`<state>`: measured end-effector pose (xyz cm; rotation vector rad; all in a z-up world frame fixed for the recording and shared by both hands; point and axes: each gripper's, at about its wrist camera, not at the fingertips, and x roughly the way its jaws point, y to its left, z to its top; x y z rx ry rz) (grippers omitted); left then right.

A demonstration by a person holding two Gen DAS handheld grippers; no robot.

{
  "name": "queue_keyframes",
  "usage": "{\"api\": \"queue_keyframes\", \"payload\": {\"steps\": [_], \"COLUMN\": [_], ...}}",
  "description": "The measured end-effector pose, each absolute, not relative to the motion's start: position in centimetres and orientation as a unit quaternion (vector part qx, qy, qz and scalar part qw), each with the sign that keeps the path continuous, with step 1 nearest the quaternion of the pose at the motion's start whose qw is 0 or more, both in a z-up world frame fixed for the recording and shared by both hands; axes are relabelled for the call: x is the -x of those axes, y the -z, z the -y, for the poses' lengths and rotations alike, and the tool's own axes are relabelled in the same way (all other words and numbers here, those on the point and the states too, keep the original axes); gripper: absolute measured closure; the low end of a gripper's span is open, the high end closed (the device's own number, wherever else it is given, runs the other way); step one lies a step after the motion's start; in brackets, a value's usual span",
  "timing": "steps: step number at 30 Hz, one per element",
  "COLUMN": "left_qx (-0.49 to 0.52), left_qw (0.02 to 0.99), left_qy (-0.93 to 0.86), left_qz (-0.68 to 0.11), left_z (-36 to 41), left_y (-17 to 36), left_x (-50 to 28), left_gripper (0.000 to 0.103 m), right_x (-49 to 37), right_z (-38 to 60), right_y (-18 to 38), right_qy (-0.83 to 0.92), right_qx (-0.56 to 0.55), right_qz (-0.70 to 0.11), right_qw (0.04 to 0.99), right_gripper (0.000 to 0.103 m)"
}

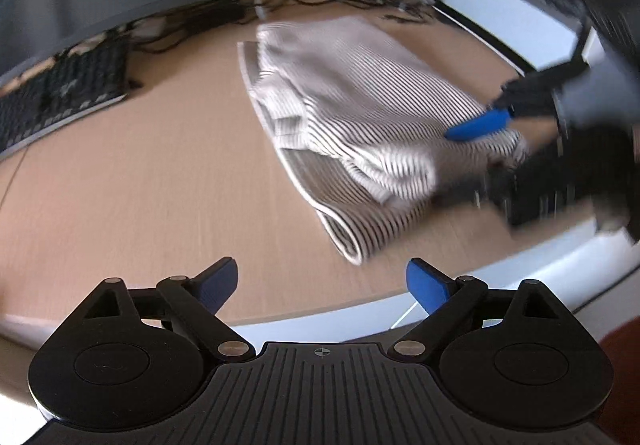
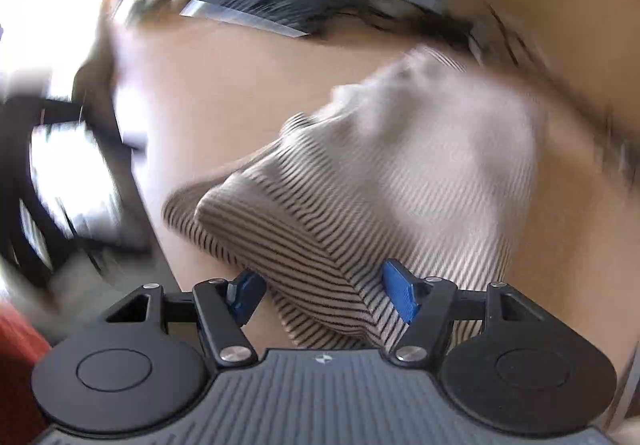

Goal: Fold clothes

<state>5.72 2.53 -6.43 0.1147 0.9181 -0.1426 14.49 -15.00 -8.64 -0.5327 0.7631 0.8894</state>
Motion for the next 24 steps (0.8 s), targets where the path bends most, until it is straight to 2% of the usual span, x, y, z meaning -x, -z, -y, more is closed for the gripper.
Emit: {"api": "queue_keyframes", "payload": {"steps": [7,9,10,14,17,18,19,20,22,24], "left_qx": [-0.145,-0.121,-0.095,0.004,0.048,0.064,0.082,0.097,0.118,0.125], "left_qw": [0.899,0.903,0.903,0.902,0.895,0.890,0.885,0.882,0.877,0.876], "left_qy": [0.058,0.048,0.047,0.048,0.050,0.050,0.052,0.053,0.059,0.070], "left_qz": [-0.409,-0.410,-0.417,-0.430,-0.442,-0.448,-0.455,-0.459,-0.463,-0.461], "left_z": [-0.3,-0.7,-1.3,-2.9,-3.5,-3.7,-4.0,-4.2,-4.5,-4.8], "left_y": [7.8,7.3,6.9,5.6,5.2,5.2,5.3,5.4,5.5,5.3], "left_x": [-9.1,-10.6,-11.4,-13.3,-14.3,-14.6,-15.0,-15.3,-15.5,-15.2], "left_gripper": [0.008,0.008,0.008,0.009,0.010,0.010,0.011,0.011,0.012,0.013], "right_x": [-18.2,-16.3,-15.2,-12.2,-12.4,-12.8,-13.2,-13.6,-14.4,-15.2], "right_z": [16.6,16.3,16.3,16.4,16.0,15.7,15.5,15.2,14.8,14.5], "right_y": [8.0,7.7,7.5,8.8,10.2,10.2,10.2,10.2,10.1,10.0], "right_qy": [-0.395,-0.400,-0.403,-0.374,-0.353,-0.352,-0.350,-0.349,-0.346,-0.343], "right_qx": [0.094,0.152,0.181,0.281,0.306,0.309,0.313,0.316,0.323,0.329], "right_qz": [-0.444,-0.398,-0.371,-0.274,-0.246,-0.246,-0.246,-0.246,-0.246,-0.246], "right_qw": [0.799,0.812,0.817,0.840,0.849,0.848,0.848,0.847,0.846,0.845], "right_gripper": [0.037,0.025,0.016,0.014,0.014,0.016,0.022,0.041,0.062,0.066]}}
